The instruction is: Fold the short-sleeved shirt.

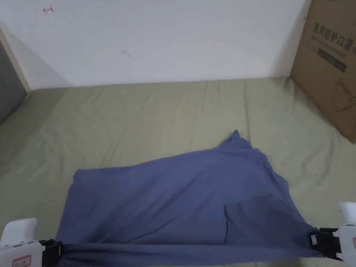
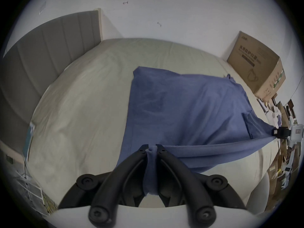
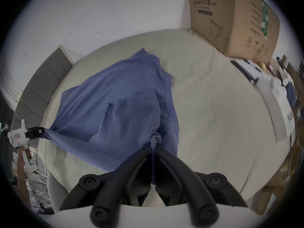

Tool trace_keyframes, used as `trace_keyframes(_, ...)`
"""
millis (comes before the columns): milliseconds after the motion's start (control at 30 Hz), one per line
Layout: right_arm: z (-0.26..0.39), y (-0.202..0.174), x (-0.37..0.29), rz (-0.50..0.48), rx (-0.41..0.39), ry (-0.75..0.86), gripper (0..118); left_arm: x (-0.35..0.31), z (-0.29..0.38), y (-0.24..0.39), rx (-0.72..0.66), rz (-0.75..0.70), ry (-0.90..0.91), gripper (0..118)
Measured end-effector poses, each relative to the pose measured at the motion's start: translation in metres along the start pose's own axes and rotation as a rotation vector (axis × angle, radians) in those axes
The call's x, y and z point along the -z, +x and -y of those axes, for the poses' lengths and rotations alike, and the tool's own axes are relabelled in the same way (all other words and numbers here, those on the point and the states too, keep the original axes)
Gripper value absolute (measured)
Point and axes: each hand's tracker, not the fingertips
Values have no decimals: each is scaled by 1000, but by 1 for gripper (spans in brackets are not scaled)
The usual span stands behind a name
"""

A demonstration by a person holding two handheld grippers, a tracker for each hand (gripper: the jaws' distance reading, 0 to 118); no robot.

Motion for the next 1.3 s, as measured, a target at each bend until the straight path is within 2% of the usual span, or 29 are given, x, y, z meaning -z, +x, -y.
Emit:
trace_keyframes(100, 45, -1, -7, -20, 19, -54, 1, -7, 37, -13, -1, -23, -20, 4)
trace_keyframes(267, 90, -10, -14, -23, -6, -101, 1, -29, 74, -27, -61, -21, -26, 4)
trace_keyframes(300, 95, -11, -15, -27, -3, -108, 1, -31, 81, -29, -70, -21, -22, 5)
trace_keyframes(333, 97, -11, -14, -34, -4, -105, 3, -29, 85, -35, -75, -21, -21, 13)
trace_keyframes(367, 95, -12, -14, -33, -11, -101, 11, -30, 87, -37, -83, -30, -21, 30)
trace_keyframes(400, 93, -13, -14, -22, -26, -96, 28, -30, 89, -38, -83, -59, -27, 55)
trace_keyframes(433, 88, -15, -15, 5, -47, -95, 64, -31, 87, -38, -70, -91, -39, 79)
trace_keyframes(467, 82, -18, -16, 34, -70, -90, 86, -33, 81, -36, -63, -88, -40, 85)
trace_keyframes(500, 76, -20, -18, 35, -86, -79, 88, -38, 78, -35, -63, -82, -29, 85)
trace_keyframes(667, 33, -46, -36, 13, -146, 32, 83, -64, 40, -13, -82, -10, 121, 85)
trace_keyframes(700, 24, -55, -38, -19, -157, 60, 83, -66, 32, -7, -85, 9, 129, 85)
trace_keyframes(733, 18, -63, -39, -48, -160, 83, 73, -68, 21, -1, -96, 24, 151, 82)
trace_keyframes(767, 13, -69, -38, -63, -159, 100, 59, -68, 16, 4, -97, 32, 169, 73)
trace_keyframes(800, 9, -77, -35, -71, -154, 113, 38, -65, 11, 10, -91, 52, 199, 57)
trace_keyframes(833, 6, -85, -30, -76, -143, 125, 15, -56, 8, 14, -82, 52, 207, 26)
trace_keyframes(867, 3, -90, -25, -93, -135, 133, 7, -45, 2, 18, -80, 43, 193, 4)
trace_keyframes(900, 0, -92, -16, -124, -142, 129, 4, -34, -2, 21, -91, 15, 138, 0)
trace_keyframes(933, -3, -96, -8, -149, -153, 116, 0, -24, -5, 20, -91, 35, 81, 0)
trace_keyframes(1000, -9, -104, 5, -140, -154, 111, 0, -6, -12, 17, -123, 105, 74, 0)
trace_keyframes(1133, -23, -103, 31, -186, -118, 89, 0, 22, -58, 9, -118, 68, 67, 0)
trace_keyframes(1167, -25, -104, 37, -186, -116, 81, 0, 31, -73, 6, -111, 56, 70, 8)
trace_keyframes(1200, -27, -103, 41, -182, -119, 77, 0, 43, -90, 1, -101, 37, 68, 26)
trace_keyframes(1233, -29, -102, 46, -177, -121, 73, 0, 59, -107, -4, -88, 22, 38, 63)
trace_keyframes(1267, -31, -101, 49, -174, -122, 68, 0, 73, -121, -7, -83, -6, 7, 86)
trace_keyframes(1300, -30, -105, 51, -174, -121, 59, 0, 94, -134, -11, -75, -33, -34, 92)
